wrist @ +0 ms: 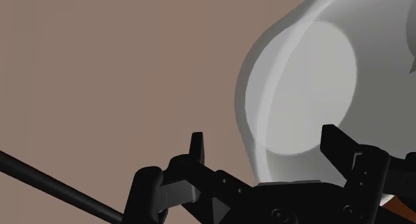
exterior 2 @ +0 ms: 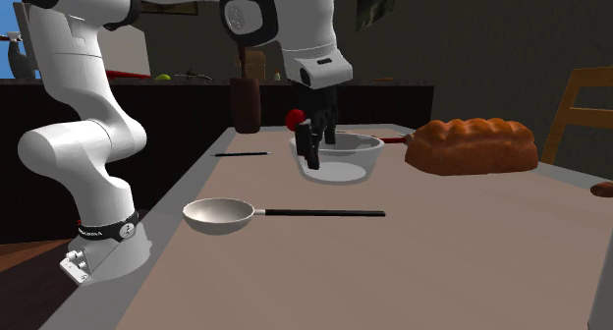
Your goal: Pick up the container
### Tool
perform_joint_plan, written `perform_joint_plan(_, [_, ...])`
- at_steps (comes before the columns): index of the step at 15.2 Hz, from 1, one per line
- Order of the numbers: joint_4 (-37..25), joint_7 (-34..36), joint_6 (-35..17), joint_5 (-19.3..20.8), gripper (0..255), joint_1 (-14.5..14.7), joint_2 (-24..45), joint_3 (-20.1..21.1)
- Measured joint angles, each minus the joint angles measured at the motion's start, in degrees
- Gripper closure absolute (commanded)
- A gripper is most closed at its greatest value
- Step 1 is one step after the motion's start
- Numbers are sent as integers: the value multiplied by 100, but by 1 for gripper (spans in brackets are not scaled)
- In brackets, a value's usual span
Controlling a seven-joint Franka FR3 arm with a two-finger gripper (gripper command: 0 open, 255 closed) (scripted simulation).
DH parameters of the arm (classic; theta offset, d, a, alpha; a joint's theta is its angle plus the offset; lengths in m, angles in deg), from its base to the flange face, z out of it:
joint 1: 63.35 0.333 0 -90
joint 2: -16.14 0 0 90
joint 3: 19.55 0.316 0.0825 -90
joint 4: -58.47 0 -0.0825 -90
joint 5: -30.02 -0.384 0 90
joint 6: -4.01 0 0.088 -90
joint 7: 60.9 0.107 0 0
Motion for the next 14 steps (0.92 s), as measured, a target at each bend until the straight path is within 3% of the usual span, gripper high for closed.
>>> perform_joint_plan(2, [101, -59, -132, -28, 0, 1, 43, 0])
perform_joint_plan(3, [118, -62, -154, -33, 255, 4, 48, 3])
perform_joint_plan(14, [110, -49, -147, -30, 255, 8, 45, 7])
